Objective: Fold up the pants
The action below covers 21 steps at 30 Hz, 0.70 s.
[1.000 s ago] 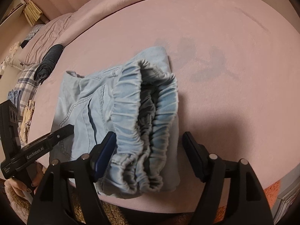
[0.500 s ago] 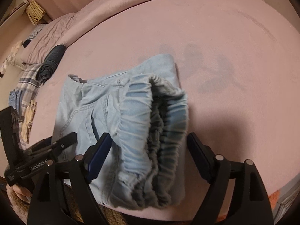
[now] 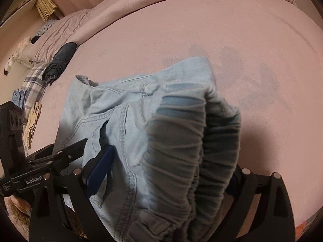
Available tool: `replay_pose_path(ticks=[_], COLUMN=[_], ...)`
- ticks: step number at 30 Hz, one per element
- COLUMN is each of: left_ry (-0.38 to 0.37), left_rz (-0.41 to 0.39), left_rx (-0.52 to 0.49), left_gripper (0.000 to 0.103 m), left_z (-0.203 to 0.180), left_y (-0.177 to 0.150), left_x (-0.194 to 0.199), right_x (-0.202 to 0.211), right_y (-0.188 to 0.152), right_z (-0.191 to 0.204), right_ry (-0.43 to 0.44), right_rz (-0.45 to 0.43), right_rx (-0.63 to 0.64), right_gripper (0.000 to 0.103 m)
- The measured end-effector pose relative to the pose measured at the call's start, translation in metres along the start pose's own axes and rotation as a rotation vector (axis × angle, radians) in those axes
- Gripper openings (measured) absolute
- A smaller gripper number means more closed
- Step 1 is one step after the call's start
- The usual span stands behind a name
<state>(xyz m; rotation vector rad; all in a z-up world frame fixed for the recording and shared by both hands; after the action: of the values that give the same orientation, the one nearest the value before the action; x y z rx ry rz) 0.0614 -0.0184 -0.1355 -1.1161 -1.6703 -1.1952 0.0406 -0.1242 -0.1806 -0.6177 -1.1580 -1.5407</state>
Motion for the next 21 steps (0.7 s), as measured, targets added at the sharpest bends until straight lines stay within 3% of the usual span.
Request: replay_pose_path(ticks=[2, 4, 6, 8, 13, 21], left_ry=[-0.057, -0.026, -0.001, 0.008, -0.017, -0.044], left_rz=[0.009, -0.004, -0.022, -0.033, -0.055, -0.106], left_rx=[0.017, 0.006, -0.004, -0.009, -0.006, -0.024], left_gripper=[0.049, 0.042, 0.028, 0.021, 0.016, 0.016], left_z=[-0.005, -0.01, -0.014, -0.018, -0.022, -0.028], left_y=[-0.001, -0.001, -0.002, -0.002, -0.003, 0.001], left_x=[0.001, 0.002, 0.006, 0.011, 0.027, 0.051], right_x=[0.002, 0.004, 0.006, 0.009, 0.022, 0.04], right_y=[-0.001, -0.001, -0.002, -0.002, -0.004, -0.004], right_z=[0.001, 0.003, 0.005, 0.005, 0.012, 0.024], right_ry=[-0.001, 0.009, 0.039, 0.041, 0.03, -0.017], right_rz=[-0.008, -0.01, -0.007, -0.01, -0.03, -0.061], right_rx=[0.003, 0.001, -0.016, -0.024, -0.007, 0.05], right_gripper=[0.087, 0.072, 0.06, 0.054, 0.045, 0.043])
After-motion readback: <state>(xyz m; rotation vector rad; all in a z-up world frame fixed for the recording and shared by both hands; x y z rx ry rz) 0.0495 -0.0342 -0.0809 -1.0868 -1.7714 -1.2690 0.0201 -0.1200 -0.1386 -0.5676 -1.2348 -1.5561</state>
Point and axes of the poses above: each gripper's, at about its wrist camera, not at the fingertips, and x roughly against the way its jaws point, z to its left, y to its top, the point moved 5 cm from there along -x, roughly the way its jaws point, and after that the axes turned 2 degrees about z, right-handed, at the moved point
